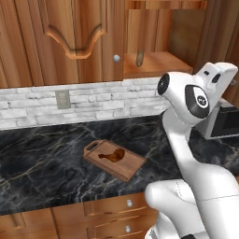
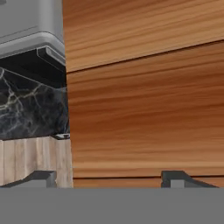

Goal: Open the cabinet, retrieve the rolling pin, and place it next to the meat on the cutting board to prepare for tenderizing.

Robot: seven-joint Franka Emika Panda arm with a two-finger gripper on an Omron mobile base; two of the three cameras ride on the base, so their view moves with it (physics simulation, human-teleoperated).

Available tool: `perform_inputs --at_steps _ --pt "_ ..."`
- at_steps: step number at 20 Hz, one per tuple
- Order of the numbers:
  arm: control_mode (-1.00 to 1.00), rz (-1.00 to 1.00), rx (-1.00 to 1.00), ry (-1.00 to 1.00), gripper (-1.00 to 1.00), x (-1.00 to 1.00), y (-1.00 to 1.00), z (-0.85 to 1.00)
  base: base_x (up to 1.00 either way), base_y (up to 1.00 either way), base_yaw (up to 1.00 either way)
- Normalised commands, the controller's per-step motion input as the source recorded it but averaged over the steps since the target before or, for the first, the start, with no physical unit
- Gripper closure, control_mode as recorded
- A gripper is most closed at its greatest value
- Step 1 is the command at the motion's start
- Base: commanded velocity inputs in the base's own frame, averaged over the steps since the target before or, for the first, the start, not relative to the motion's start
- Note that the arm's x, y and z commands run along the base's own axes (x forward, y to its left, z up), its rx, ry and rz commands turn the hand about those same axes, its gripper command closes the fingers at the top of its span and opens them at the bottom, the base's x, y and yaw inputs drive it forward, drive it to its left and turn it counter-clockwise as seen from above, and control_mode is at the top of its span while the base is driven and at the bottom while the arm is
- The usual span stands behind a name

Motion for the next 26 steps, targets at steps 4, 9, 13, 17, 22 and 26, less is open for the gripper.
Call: perform_inputs --at_steps 4,9,13,17,22,26 --pt "-1.00 0.00 0.00 -0.08 -1.00 -0.41 0.91 0.00 0.00 0.00 0.00" --pt "-1.00 0.00 0.02 -0.15 -1.00 -0.31 1.00 0.00 0.00 0.00 0.00" --pt "-1.00 -0.01 0.09 -0.20 -1.00 -0.22 1.00 0.02 0.00 0.00 0.00" --pt "-1.00 0.00 0.16 -0.24 -1.00 -0.09 0.88 0.11 0.00 0.00 0.00" --pt "-1.00 0.01 0.23 -0.29 -1.00 -0.01 0.60 0.23 0.00 0.00 0.00" --pt "-1.00 0.14 0.28 -0.33 -1.00 0.00 0.27 0.31 0.00 0.00 0.00"
